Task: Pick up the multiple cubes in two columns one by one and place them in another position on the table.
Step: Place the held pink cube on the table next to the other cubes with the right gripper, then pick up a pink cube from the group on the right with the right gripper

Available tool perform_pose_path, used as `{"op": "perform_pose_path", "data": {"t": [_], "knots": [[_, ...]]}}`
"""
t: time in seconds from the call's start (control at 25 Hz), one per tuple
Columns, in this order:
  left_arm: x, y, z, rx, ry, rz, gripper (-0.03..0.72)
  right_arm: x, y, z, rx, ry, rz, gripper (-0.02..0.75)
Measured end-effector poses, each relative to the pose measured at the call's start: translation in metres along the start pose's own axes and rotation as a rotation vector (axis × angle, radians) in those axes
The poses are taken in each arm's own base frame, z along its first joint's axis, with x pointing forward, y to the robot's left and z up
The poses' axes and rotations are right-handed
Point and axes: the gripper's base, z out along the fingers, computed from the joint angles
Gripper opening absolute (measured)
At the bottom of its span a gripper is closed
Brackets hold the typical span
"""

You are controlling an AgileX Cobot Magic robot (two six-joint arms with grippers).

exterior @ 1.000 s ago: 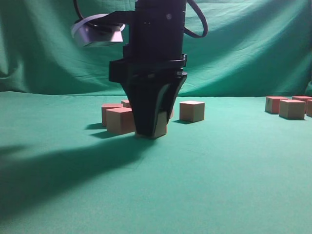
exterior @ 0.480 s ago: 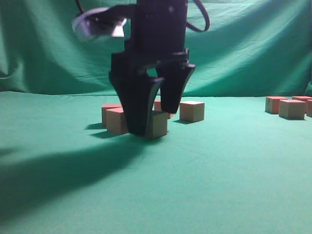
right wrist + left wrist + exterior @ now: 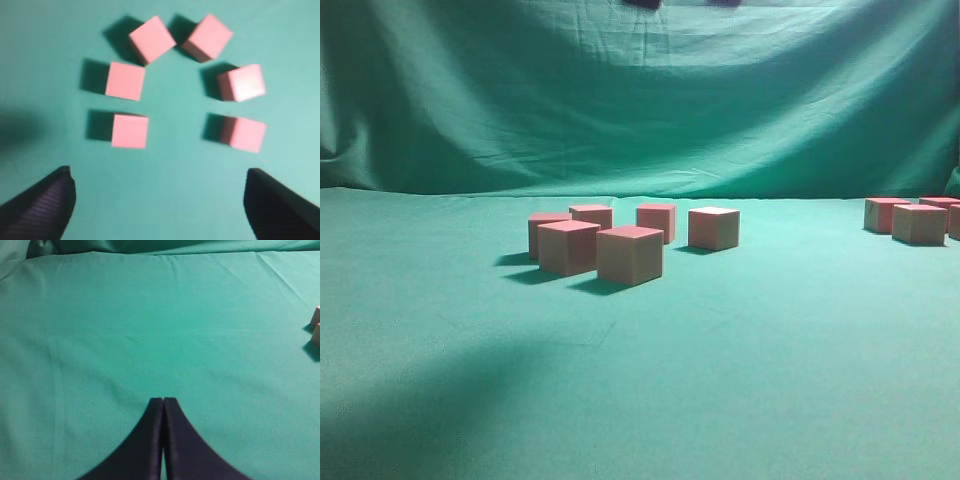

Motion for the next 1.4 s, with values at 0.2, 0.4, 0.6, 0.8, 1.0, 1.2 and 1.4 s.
{"op": "perform_pose_path", "data": {"t": [0.2,0.4,0.6,0.8,1.0,1.2,1.4], "knots": [[0.0,0.0,0.0,0.0,0.0,0.0,0.0,0.03,-0.038,-0.046,0.269,0.06,0.216,0.619],[0.0,0.0,0.0,0.0,0.0,0.0,0.0,0.067,-0.096,-0.066,0.391,0.068,0.506,0.619],[0.0,0.0,0.0,0.0,0.0,0.0,0.0,0.106,-0.137,-0.061,0.323,0.125,0.743,0.619],[0.0,0.0,0.0,0.0,0.0,0.0,0.0,0.123,-0.162,-0.039,0.206,0.102,0.888,0.619],[0.0,0.0,0.0,0.0,0.0,0.0,0.0,0.119,-0.167,-0.004,0.086,0.139,0.906,0.619],[0.0,0.0,0.0,0.0,0.0,0.0,0.0,0.116,-0.172,0.039,0.036,0.181,0.893,0.619],[0.0,0.0,0.0,0.0,0.0,0.0,0.0,0.113,-0.18,0.066,0.046,0.151,0.892,0.619]]}}
